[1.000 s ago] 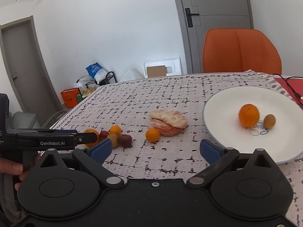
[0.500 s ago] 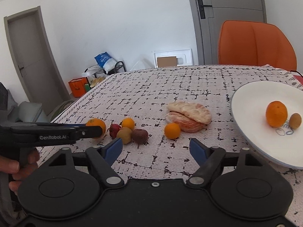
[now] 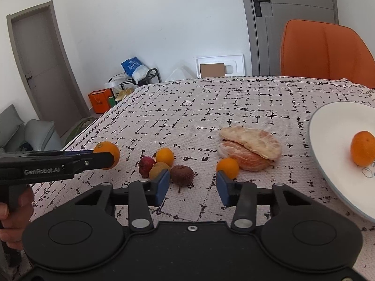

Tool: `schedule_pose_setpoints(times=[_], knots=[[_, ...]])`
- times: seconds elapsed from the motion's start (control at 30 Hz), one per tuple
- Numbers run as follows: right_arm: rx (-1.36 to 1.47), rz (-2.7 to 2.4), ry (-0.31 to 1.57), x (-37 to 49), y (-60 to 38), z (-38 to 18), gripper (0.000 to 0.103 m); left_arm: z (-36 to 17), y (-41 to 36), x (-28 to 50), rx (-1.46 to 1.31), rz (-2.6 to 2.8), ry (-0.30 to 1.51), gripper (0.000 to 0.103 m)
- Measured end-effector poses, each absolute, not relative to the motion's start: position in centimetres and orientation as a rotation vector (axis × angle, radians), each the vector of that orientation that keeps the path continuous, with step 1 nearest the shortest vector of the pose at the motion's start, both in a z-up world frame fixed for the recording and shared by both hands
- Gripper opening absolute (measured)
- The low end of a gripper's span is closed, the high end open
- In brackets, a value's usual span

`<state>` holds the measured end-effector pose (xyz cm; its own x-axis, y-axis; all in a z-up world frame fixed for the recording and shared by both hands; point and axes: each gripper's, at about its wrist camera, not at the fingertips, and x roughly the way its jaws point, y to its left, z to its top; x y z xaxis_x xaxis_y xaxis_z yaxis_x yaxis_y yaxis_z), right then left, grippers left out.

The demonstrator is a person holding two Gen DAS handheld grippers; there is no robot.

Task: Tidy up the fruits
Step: 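Grasp another orange with the left gripper while the right gripper grasps the dark plum, then carry the orange and plum in both grippers over the white bowl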

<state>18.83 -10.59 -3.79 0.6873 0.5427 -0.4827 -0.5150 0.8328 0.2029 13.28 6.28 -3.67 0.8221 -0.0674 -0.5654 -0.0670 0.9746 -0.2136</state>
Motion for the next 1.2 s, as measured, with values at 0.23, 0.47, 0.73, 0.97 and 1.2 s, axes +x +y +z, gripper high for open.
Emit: schedule_pose_setpoints(times=[0.23,0.47,0.73,0.97,1.2], knots=[[0.039,0.619,0.572,19.6,-9.5,-4.1,0.037,-3.2,6.8,12.9,-0.232,0.007,0.595,0.035],[0.058,0.666,0.579,19.5,-10.1,-4.3,0.021,-2.8,6.2,13.2,-0.213,0.004,0.596,0.035],[0.073,0.652,0.537,17.8,-12.4,-3.2,0.021,-1.8,4.1,13.4,-0.188,-0.032,0.576,0.035],[0.100,0.619,0.501,16.8,-14.8,-2.5,0.021,-1.2,2.0,14.1,-0.163,-0.073,0.570,0.035],[0.127,0.564,0.470,16.5,-17.7,-2.2,0.021,-0.6,-0.7,14.9,-0.136,-0.123,0.558,0.035]])
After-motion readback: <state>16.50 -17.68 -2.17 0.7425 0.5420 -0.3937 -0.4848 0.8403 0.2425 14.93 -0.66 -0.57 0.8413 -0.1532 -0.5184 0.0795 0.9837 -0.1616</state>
